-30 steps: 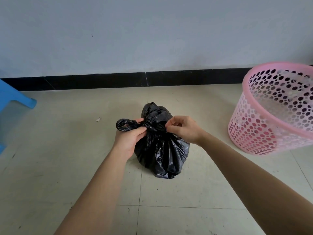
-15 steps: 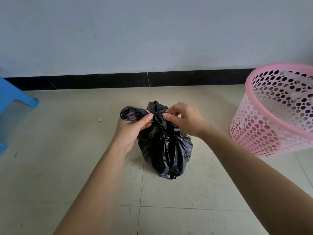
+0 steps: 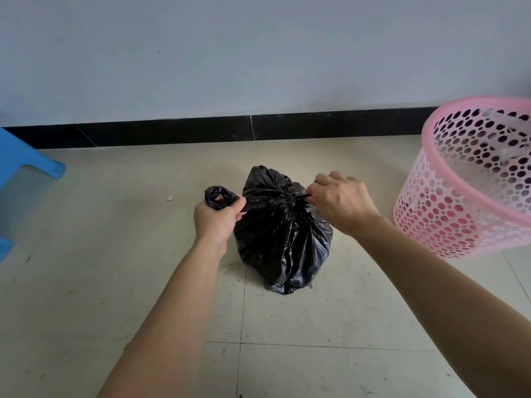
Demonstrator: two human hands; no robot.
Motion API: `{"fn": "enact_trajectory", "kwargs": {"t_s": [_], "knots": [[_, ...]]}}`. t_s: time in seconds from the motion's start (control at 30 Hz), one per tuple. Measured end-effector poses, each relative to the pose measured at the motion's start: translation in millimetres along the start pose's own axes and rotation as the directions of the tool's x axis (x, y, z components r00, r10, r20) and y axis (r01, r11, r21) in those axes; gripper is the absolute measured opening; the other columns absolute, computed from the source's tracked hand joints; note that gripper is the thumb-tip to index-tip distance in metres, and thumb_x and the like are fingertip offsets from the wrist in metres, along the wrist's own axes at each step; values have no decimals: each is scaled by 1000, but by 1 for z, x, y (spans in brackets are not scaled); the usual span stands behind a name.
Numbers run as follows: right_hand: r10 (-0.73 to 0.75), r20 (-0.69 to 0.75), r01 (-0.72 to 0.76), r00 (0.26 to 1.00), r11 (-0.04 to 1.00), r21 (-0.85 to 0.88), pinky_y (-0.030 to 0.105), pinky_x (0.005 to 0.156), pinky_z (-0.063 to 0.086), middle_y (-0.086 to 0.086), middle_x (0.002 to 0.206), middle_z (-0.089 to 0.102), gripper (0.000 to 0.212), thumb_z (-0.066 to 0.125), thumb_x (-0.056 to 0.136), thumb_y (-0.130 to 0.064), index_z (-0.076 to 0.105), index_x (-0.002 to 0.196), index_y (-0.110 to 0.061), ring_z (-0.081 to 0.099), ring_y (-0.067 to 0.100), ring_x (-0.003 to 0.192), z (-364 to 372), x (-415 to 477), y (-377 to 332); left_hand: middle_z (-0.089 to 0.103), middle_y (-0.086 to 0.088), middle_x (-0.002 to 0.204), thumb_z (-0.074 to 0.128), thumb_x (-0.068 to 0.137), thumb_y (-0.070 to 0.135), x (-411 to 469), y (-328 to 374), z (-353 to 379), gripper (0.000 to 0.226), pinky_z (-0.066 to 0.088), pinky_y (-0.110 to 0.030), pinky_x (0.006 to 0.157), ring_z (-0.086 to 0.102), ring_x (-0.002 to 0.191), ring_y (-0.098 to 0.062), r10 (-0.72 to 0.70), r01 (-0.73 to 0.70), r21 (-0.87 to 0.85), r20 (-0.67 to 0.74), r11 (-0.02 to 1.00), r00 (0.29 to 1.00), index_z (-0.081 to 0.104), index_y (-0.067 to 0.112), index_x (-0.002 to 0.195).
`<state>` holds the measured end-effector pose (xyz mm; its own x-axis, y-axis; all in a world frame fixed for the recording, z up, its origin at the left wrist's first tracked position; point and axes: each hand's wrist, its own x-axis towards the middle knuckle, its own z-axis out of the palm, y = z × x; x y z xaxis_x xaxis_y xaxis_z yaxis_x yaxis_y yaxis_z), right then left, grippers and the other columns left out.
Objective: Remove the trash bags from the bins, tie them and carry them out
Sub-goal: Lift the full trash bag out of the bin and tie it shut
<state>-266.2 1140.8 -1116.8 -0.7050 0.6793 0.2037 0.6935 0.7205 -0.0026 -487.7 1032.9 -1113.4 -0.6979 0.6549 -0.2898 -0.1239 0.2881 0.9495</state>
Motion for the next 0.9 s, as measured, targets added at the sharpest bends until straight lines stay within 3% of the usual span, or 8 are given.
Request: {"fn": "enact_trajectory", "kwargs": {"t_s": [0.1, 0.17, 0.27, 0.43, 0.53, 0.63, 0.77, 0.9], "knots": [[180, 50, -187, 982, 935, 301, 36, 69, 54, 0, 111, 57, 27, 53, 98, -40, 63, 112, -18, 59, 19, 92, 18, -12, -2, 73, 0, 85, 77, 85, 13, 0, -9, -1, 7, 58, -29, 75, 71, 81, -18, 13, -16, 52, 58, 999, 998, 70, 13, 85], [382, 208, -431, 900, 721, 543, 36, 89, 50, 3, 131, 50, 40, 58, 95, -46, 54, 128, -22, 57, 20, 111, 29, -16, -8, 73, 5, 87, 77, 86, 26, -2, -20, -2, 10, 55, -33, 81, 69, 88, -15, 23, -24, 43, 11, 999, 1000, 69, 19, 85], [528, 450, -657, 721, 312, 687, 46, 113, 34, 7, 154, 32, 72, 53, 92, -59, 30, 151, -25, 36, 27, 140, 41, -15, -19, 63, 9, 122, 73, 85, 47, -10, -37, 8, 50, 43, -29, 94, 59, 114, -12, -122, 121, -58, -14, 991, 992, 55, 20, 123], [521, 604, -684, 603, -52, 727, 49, 119, 25, 1, 160, 26, 83, 40, 87, -76, 16, 156, -38, 28, 26, 146, 64, -18, -47, 43, 1, 151, 52, 91, 64, -8, -74, 29, 75, 34, -39, 114, 43, 137, -22, -279, 279, 17, 10, 960, 960, 30, 25, 152], [562, 556, -654, 612, -35, 756, 43, 119, 28, -2, 153, 40, 80, 39, 85, -79, 26, 154, -40, 37, 20, 142, 85, -23, -64, 51, 1, 140, 53, 91, 63, -2, -92, 36, 73, 39, -40, 111, 49, 131, -24, -281, 282, 55, -23, 958, 959, 38, 20, 148], [607, 501, -702, 616, 134, 700, 39, 114, 32, 0, 149, 41, 68, 42, 92, -69, 29, 152, -39, 40, 21, 138, 102, -22, -68, 60, 4, 117, 57, 96, 48, 9, -109, 36, 50, 43, -31, 99, 59, 120, -22, -114, 127, 119, -110, 985, 987, 54, 15, 134], [648, 403, -683, 647, 256, 684, 33, 98, 37, 0, 144, 43, 59, 45, 95, -63, 33, 148, -39, 47, 21, 129, 112, -23, -71, 63, -9, 125, 57, 96, 45, 21, -134, 34, 49, 46, -34, 101, 61, 117, -23, 17, 11, 169, -162, 985, 987, 59, 9, 128], [678, 357, -663, 642, 259, 702, 24, 92, 36, -2, 135, 48, 51, 51, 96, -57, 42, 142, -37, 51, 14, 116, 112, -22, -73, 62, -12, 124, 56, 100, 31, 22, -138, 37, 37, 40, -13, 89, 60, 108, -16, 95, -36, 237, -245, 971, 965, 59, 2, 125]]}}
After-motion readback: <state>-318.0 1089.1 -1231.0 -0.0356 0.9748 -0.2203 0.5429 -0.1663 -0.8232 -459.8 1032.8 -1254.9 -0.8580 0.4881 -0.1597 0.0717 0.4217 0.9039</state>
